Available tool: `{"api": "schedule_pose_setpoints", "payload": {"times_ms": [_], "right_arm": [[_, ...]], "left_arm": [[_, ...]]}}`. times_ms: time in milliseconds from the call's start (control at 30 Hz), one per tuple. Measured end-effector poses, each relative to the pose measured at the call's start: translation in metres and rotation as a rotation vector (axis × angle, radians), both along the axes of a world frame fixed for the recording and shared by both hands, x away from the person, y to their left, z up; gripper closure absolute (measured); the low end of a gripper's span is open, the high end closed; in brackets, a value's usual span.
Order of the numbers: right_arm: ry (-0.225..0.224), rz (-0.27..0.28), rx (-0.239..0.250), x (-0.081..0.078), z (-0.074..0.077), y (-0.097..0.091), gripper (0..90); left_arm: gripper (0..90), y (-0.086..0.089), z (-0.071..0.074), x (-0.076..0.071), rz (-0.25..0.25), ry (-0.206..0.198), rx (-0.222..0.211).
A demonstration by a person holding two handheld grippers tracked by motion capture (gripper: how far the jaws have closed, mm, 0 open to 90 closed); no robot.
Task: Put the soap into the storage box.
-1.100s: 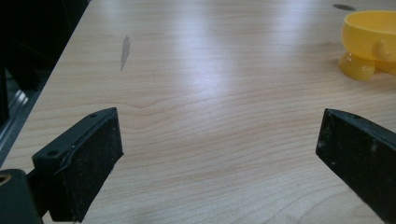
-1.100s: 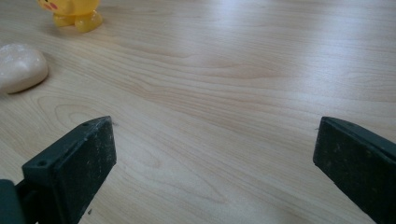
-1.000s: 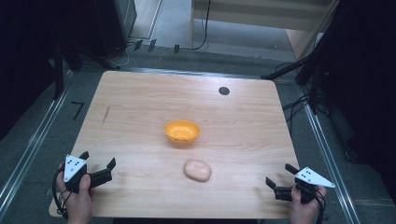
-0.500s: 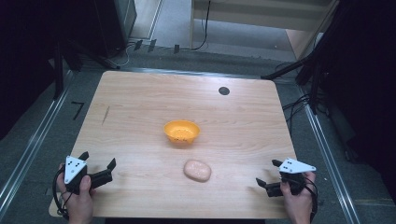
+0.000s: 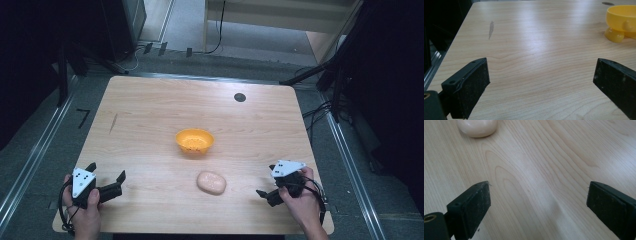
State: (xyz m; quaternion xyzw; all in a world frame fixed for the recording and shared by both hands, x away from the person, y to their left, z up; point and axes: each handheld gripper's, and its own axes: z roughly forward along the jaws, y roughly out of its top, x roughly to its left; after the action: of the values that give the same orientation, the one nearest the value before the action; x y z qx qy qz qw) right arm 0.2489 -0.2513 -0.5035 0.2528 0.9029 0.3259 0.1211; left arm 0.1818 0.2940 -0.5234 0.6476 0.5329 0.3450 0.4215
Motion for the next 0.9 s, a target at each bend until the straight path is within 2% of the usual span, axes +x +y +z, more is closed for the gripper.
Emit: {"api": "schedule_pose_setpoints", "payload": {"times_ms": [67, 333, 700, 900], "right_arm": [[0.008, 0.004, -0.001, 0.002, 0.001, 0.003, 5.6], [0.042, 0.084, -0.044, 0.014, 0.004, 0.032, 5.8], [0.051, 0.171, -0.088, 0.023, 0.011, 0.064, 6.2], [0.06, 0.2, -0.103, 0.025, 0.012, 0.082, 6.4]], "left_arm": [[0.9, 0.0, 0.0, 0.0, -0.001, 0.002, 0.002], [0.9, 0.0, 0.0, 0.001, -0.003, 0.005, 0.001], [0.9, -0.001, 0.0, 0.001, -0.013, 0.007, 0.013], [0.9, -0.001, 0.0, 0.001, -0.017, 0.009, 0.011]]}}
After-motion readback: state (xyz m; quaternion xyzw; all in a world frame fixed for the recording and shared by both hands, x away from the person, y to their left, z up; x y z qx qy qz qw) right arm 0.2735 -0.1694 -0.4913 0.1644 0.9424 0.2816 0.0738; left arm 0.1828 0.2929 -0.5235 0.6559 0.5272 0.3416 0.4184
